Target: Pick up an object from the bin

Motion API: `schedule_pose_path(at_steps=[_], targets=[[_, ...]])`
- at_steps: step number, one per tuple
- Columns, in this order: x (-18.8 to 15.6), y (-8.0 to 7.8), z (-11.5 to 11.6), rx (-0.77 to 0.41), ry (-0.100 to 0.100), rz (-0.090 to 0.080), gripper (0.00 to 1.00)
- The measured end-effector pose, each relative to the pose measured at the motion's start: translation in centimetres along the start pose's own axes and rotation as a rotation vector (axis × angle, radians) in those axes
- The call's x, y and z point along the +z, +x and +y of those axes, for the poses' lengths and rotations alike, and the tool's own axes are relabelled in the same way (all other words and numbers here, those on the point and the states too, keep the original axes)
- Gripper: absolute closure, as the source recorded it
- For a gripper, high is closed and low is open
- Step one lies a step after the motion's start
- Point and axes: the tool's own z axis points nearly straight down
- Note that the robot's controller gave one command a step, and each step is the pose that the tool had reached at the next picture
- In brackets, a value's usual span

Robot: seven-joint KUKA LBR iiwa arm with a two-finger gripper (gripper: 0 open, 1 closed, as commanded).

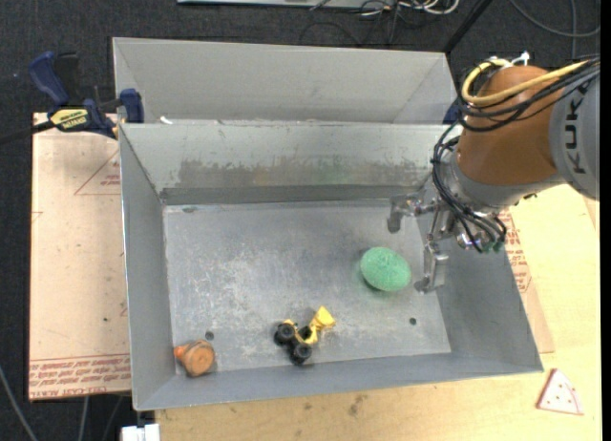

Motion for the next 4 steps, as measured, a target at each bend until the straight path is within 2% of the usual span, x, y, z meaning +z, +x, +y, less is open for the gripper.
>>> schedule_pose_path(at_steps=[1,2,3,4], targets=[[1.2,-0.5,-0.1,0.04,0.002,-0.002,0.0],[8.4,-0.3,0.6,0.126,0.002,-0.007,0.0],[10.0,0.0,0.8,0.096,0.004,-0.01,1.0],[10.0,0.2,0.8,0.09,0.003,-0.005,1.0]])
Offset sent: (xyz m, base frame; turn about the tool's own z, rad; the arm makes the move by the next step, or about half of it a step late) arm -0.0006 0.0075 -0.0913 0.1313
